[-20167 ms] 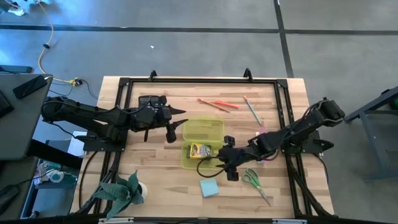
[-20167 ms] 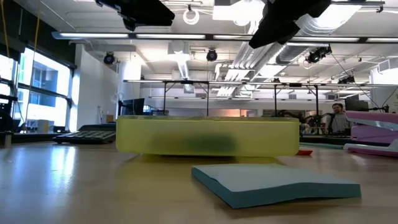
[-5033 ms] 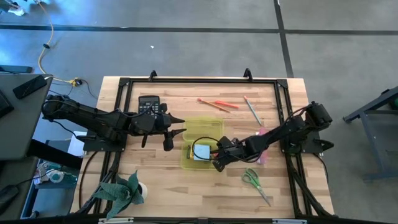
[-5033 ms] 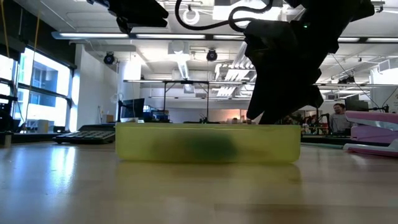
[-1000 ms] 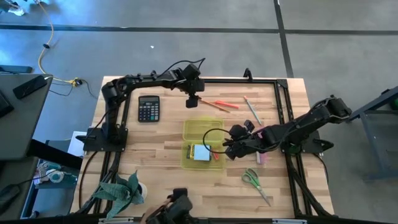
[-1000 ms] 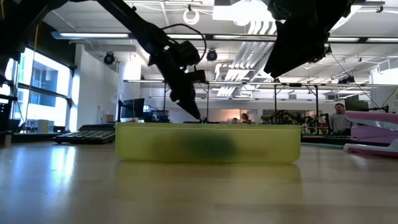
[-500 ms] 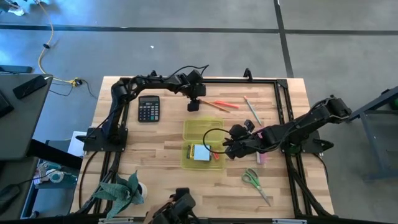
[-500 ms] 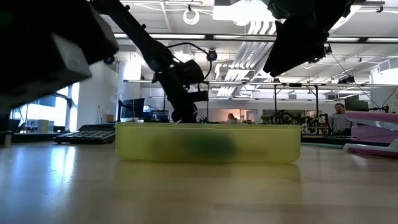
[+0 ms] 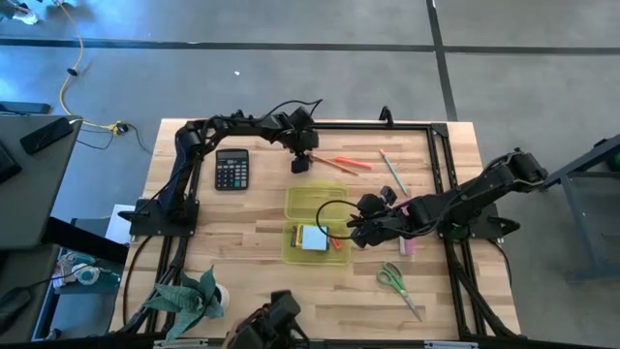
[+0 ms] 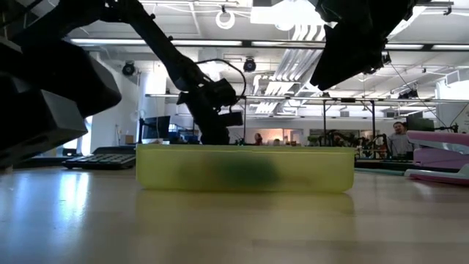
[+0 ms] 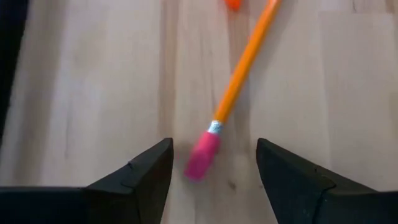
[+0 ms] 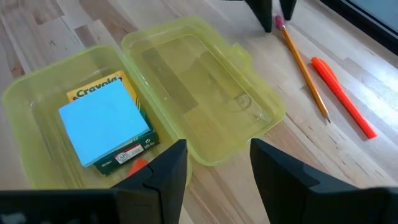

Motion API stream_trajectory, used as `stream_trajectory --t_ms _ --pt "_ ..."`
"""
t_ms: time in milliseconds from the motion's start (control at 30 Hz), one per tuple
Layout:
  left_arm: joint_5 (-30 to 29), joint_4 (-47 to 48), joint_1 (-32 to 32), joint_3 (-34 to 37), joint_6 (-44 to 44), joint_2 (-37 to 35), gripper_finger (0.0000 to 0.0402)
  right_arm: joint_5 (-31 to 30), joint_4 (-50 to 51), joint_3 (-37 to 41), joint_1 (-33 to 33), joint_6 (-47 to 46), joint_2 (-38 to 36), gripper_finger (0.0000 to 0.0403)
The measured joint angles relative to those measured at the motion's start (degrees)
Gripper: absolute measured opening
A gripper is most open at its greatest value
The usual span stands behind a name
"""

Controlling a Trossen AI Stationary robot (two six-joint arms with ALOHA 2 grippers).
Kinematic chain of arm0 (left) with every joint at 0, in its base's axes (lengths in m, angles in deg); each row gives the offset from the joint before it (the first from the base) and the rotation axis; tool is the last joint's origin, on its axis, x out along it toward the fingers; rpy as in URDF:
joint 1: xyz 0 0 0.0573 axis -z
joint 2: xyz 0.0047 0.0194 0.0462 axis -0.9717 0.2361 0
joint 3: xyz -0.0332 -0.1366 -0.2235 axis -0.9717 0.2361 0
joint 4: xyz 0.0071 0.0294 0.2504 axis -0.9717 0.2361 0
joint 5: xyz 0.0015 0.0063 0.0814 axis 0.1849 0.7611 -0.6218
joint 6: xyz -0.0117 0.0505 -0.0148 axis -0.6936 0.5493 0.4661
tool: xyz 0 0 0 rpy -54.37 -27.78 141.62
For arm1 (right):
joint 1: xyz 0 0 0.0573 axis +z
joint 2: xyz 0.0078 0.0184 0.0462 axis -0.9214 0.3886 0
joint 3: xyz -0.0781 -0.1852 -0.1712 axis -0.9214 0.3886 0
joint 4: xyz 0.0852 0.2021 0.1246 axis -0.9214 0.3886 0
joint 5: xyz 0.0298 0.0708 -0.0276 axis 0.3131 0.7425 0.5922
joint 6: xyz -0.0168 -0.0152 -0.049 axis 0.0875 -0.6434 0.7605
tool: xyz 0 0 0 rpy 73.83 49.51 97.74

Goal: Pack school essentials
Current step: Put the orange pencil into the yellow supply box

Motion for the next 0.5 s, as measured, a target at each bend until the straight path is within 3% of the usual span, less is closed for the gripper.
stream_trajectory --t_ms 500 --pt "-2.6 1.4 0.9 -2.0 3.4 1.1 0.0161 -0.4 0.0 0.0 0.0 1.1 0.0 0.0165"
